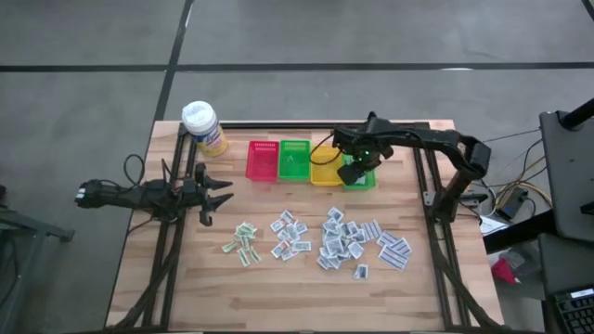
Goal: Pick & Place First Aid Supplies
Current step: Put the blue bandage into the right green bin
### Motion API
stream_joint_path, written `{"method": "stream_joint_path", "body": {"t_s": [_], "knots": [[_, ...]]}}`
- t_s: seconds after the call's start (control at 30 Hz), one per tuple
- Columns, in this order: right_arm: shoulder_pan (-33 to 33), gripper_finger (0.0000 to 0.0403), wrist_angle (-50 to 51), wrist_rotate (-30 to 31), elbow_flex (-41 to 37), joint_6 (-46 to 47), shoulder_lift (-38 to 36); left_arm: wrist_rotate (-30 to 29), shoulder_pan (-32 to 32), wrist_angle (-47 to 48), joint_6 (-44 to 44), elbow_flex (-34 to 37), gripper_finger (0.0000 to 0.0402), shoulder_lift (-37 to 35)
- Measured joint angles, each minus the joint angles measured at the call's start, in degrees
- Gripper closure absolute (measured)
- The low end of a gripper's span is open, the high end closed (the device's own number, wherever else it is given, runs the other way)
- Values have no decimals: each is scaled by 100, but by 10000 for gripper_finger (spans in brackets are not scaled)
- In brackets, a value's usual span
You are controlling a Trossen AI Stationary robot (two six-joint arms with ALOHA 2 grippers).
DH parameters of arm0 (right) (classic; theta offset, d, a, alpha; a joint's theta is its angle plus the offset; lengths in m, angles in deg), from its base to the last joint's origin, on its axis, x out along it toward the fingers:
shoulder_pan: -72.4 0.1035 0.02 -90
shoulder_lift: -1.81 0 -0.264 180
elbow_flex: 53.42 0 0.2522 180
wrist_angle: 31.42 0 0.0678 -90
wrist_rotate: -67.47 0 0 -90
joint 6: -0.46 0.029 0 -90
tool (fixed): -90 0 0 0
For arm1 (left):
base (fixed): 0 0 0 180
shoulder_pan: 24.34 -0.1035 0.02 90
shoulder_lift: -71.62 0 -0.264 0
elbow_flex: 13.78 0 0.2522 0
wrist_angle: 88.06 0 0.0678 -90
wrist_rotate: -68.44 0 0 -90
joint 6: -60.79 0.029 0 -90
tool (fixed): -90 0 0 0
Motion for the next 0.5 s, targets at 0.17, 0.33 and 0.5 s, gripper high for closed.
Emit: {"method": "stream_joint_path", "body": {"t_s": [0.17, 0.33, 0.5], "knots": [[697, 306, 119, -13, -58, 863, -596, 2, 1, 101, 0, -1, 243, 0], [1561, 315, 121, -13, -93, 1961, -1062, 4, 1, 104, 0, 0, 243, 1], [2427, 312, 113, -7, -130, 2679, -1257, 4, -1, 107, -1, 0, 243, 0]]}}
